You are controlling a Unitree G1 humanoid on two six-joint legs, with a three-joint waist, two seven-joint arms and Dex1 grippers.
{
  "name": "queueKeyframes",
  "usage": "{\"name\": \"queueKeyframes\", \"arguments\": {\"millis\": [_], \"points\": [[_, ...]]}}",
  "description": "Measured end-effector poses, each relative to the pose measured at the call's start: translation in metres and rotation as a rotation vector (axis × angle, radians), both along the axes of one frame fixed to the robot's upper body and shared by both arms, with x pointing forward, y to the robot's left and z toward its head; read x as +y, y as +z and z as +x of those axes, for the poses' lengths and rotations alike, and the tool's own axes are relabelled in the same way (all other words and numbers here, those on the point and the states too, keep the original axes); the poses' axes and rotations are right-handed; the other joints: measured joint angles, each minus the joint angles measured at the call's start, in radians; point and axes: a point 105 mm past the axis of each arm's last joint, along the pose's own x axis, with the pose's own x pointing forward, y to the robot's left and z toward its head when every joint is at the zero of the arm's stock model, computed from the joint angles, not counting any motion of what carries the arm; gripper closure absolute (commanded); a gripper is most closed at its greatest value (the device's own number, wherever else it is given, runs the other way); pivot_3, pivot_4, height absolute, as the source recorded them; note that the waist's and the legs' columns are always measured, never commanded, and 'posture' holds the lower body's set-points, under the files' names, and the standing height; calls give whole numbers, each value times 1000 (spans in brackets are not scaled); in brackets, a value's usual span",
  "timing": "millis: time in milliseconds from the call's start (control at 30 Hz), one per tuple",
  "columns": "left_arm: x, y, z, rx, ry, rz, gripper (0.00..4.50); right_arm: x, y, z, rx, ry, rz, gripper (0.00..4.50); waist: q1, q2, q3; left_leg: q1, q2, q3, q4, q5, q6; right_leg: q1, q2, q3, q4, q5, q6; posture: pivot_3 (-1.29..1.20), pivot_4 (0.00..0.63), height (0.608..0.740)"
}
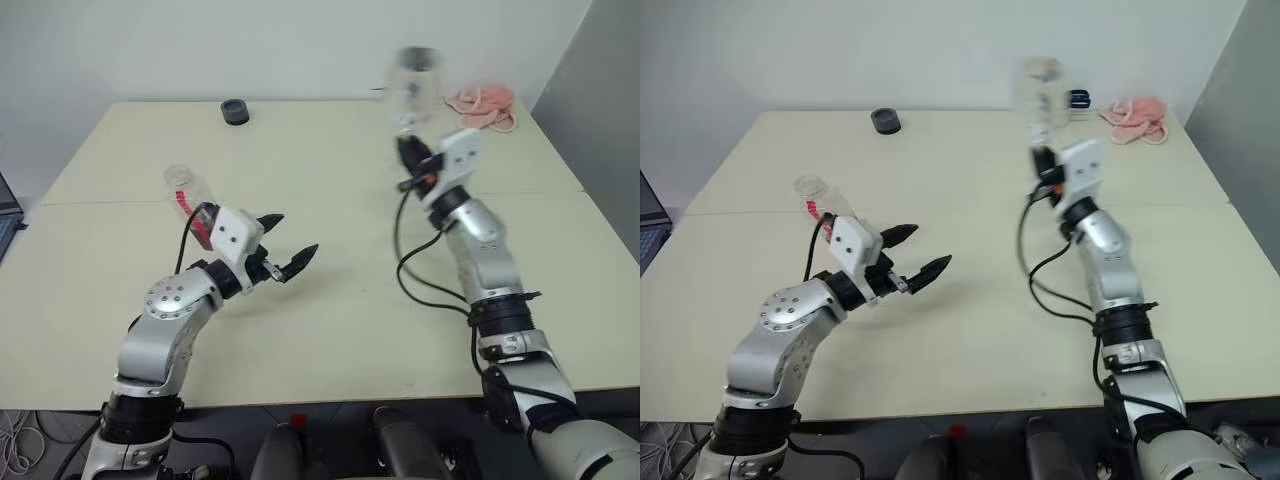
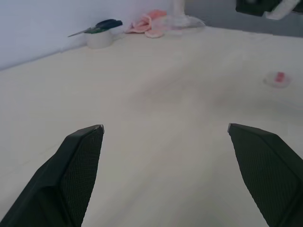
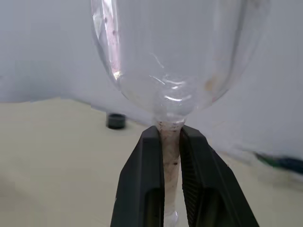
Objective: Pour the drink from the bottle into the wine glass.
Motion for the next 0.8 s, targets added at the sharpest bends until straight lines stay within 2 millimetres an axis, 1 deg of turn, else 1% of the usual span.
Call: {"name": "queueKeyframes", "arguments": {"millis": [67,133,233,333,433,600,800], "points": [[9,-3,-7,36,4,-17,0,9,-22,-3,50,24,-26,4295,8,0,0,-1,-2,0,1,0,0,0,-3,0,0,0,0,0,150,740],[19,-5,-14,76,19,-45,0,10,-40,-2,98,28,-42,4296,14,-1,1,-1,-4,1,4,0,0,1,-6,0,-1,0,0,0,150,740],[25,-2,-24,120,12,-114,0,18,-47,-3,97,48,-63,4297,17,-2,2,-1,-4,3,6,0,0,2,-6,1,-1,0,1,0,150,740],[29,-3,-33,144,15,-116,0,29,-55,-8,104,91,-69,4297,16,-3,1,1,-3,3,5,0,0,3,-4,1,-1,0,1,0,150,740],[35,-9,-38,177,42,-110,0,30,-76,-11,175,112,-53,4298,16,-3,1,1,-2,1,5,0,0,3,-3,0,0,0,1,0,150,740],[36,-8,-39,180,55,-109,0,33,-108,-16,290,139,-51,4301,17,-3,1,2,-2,1,5,0,0,4,-3,1,0,0,1,0,150,740],[37,-7,-39,172,76,-99,0,31,-114,-14,317,140,-37,4302,12,-3,1,6,-2,1,5,0,0,8,-2,0,0,-1,3,0,150,740]]}}
